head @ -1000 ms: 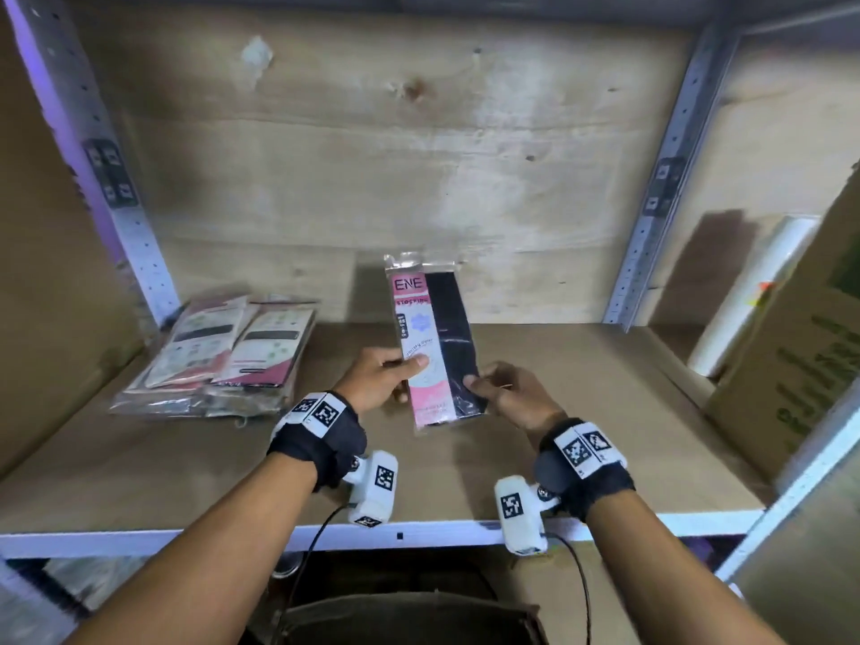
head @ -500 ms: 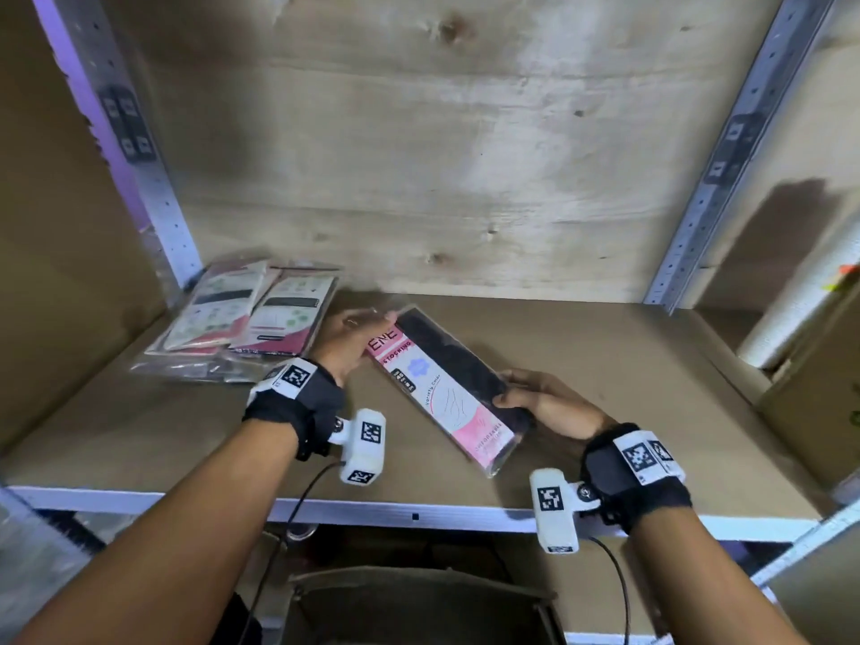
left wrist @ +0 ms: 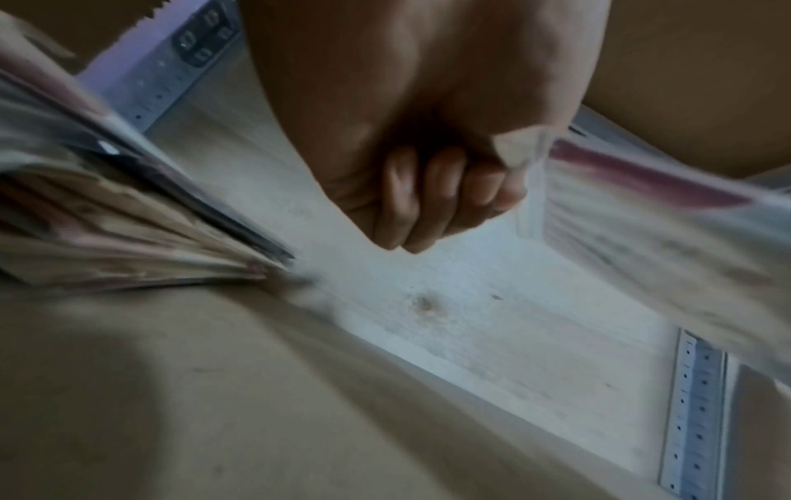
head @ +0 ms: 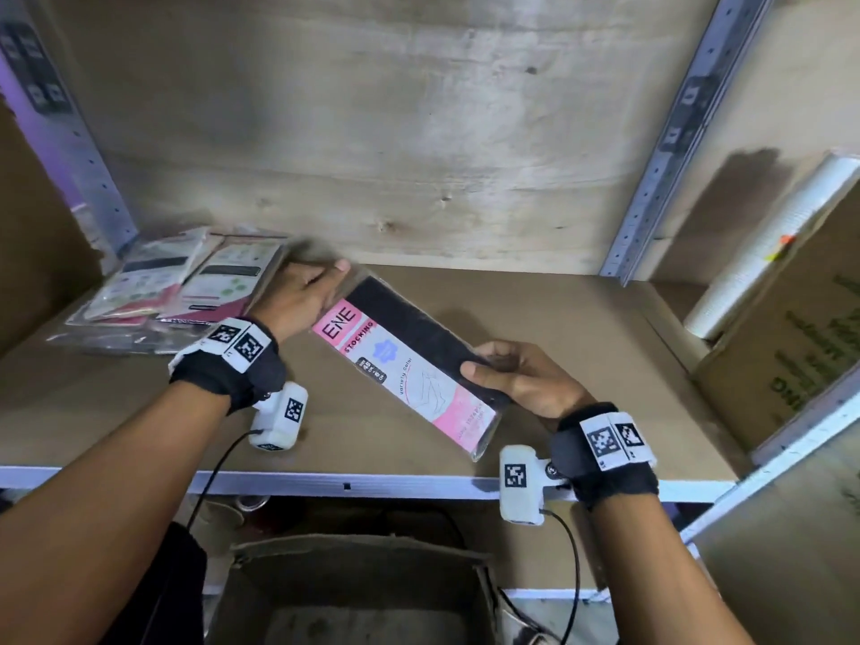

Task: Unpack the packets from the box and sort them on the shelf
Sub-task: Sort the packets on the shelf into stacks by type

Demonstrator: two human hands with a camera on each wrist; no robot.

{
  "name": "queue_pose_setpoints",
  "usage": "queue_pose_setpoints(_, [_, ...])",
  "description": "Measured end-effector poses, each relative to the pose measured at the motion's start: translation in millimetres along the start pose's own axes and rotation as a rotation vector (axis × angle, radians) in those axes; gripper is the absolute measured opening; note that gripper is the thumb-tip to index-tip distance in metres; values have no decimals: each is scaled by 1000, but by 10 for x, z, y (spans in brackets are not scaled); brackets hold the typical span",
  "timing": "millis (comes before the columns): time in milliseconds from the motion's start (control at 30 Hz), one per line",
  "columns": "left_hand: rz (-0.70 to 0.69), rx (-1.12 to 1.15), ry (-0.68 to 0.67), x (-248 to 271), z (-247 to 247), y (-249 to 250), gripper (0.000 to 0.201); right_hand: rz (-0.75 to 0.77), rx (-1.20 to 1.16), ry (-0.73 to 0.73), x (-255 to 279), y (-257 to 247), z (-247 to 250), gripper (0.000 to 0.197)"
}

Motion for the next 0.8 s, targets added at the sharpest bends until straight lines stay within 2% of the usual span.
queue_pose_setpoints(67, [-16,-16,3,-21,-63,58,61,15,-13,76,49,-3,87,16])
queue_pose_setpoints(167, [-37,7,-22,-49,-160,125,61,27,-22,113,130,-17,191,17])
queue_pose_setpoints(333, [-33,226,-164,-64,-338,298,46,39,-18,144,239,-50,383,24])
queue_pose_setpoints(467, [147,479,-251,-59,-392,385,38,57,-49,141,291,-94,435,26])
queue_pose_setpoints(533, [167,577,-319,-7,-386,360,39,43,-40,132,290,-93,407,26])
queue_pose_setpoints(633, [170,570,-385,97,-367,214,49,-6,-21,106,277,-62,339,24])
queue_pose_setpoints(733, [273,566,-309,126,-333,113,60,-47,-37,76,282,-41,314,21])
queue_pose_setpoints(800, [348,671,-218,117,-295,84,62,-36,-131,103,286,-42,322,18])
Point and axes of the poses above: each hand's wrist, its own x-axis away from the middle knuckle, its own z-axis out of the back of the hand, y = z × x, the point moved 1 cm from there along -x, towards the middle knuckle, and after that the axes turned 2 degrees about -x, right-handed, at the moved point
